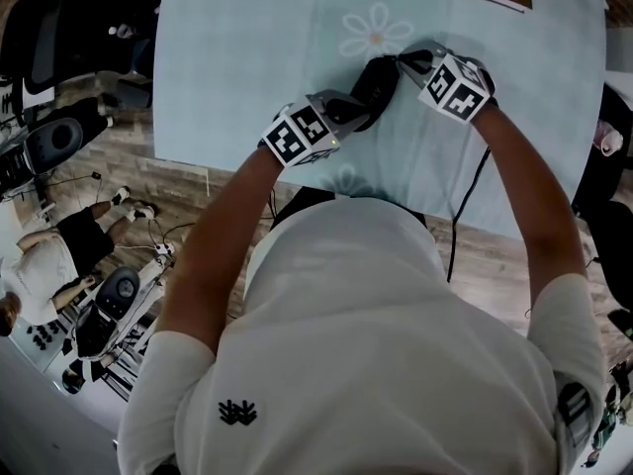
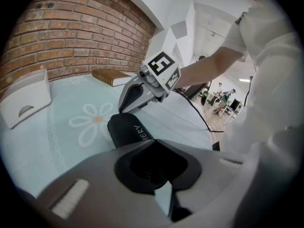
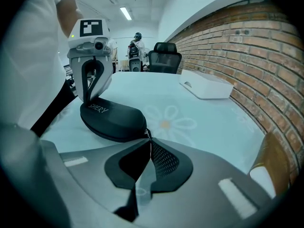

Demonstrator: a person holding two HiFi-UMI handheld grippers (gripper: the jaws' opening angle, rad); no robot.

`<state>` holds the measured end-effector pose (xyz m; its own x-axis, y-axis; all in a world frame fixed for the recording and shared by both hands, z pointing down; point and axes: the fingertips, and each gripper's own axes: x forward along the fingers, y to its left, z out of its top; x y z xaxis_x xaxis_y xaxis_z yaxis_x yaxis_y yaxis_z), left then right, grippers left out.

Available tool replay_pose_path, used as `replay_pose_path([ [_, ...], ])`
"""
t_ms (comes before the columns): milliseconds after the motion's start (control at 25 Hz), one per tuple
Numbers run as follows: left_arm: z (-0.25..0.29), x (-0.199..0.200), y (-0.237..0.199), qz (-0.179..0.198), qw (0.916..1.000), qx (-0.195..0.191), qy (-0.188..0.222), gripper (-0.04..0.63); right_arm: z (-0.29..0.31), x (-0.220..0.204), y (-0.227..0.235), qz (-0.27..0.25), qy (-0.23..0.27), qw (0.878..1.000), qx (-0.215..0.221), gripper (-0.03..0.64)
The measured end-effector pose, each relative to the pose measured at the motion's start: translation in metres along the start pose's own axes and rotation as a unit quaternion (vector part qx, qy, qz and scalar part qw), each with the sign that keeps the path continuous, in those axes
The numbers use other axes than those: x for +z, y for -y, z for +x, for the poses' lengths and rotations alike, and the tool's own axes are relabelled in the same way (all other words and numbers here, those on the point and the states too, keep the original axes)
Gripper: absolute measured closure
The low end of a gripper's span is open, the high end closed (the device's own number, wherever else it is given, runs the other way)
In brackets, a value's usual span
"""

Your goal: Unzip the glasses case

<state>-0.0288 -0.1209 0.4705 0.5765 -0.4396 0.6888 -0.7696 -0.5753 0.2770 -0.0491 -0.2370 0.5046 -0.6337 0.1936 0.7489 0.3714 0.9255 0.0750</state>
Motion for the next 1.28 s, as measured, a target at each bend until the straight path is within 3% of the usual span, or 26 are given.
replay_pose_path([
  [280, -0.001, 0.000, 0.002, -0.005, 0.9999, -0.008, 0.003, 0.543, 0.005, 0.006, 0.001, -0.027, -0.012, 0.999, 0.015, 0.611],
  [480, -0.001, 0.003, 0.007, -0.016, 0.9998, -0.008, 0.009, 0.543, 0.003, 0.003, -0.004, -0.006, -0.006, 1.000, 0.017, 0.607],
  [640, -0.004, 0.005, 0.004, -0.050, 0.9984, 0.002, 0.024, 0.541, 0.000, 0.004, 0.001, 0.017, -0.002, 1.000, -0.008, 0.599],
  [800, -0.003, 0.006, 0.003, -0.078, 0.9960, 0.017, 0.040, 0.541, -0.012, -0.023, 0.011, 0.096, 0.002, 0.994, -0.058, 0.601],
  [1040, -0.007, 0.010, 0.001, -0.076, 0.9953, 0.031, 0.052, 0.541, -0.047, -0.047, -0.004, 0.167, 0.009, 0.980, -0.110, 0.615],
  [1280, -0.032, 0.019, 0.001, -0.077, 0.9922, 0.038, 0.091, 0.541, -0.082, -0.051, -0.053, 0.257, 0.041, 0.954, -0.151, 0.615],
])
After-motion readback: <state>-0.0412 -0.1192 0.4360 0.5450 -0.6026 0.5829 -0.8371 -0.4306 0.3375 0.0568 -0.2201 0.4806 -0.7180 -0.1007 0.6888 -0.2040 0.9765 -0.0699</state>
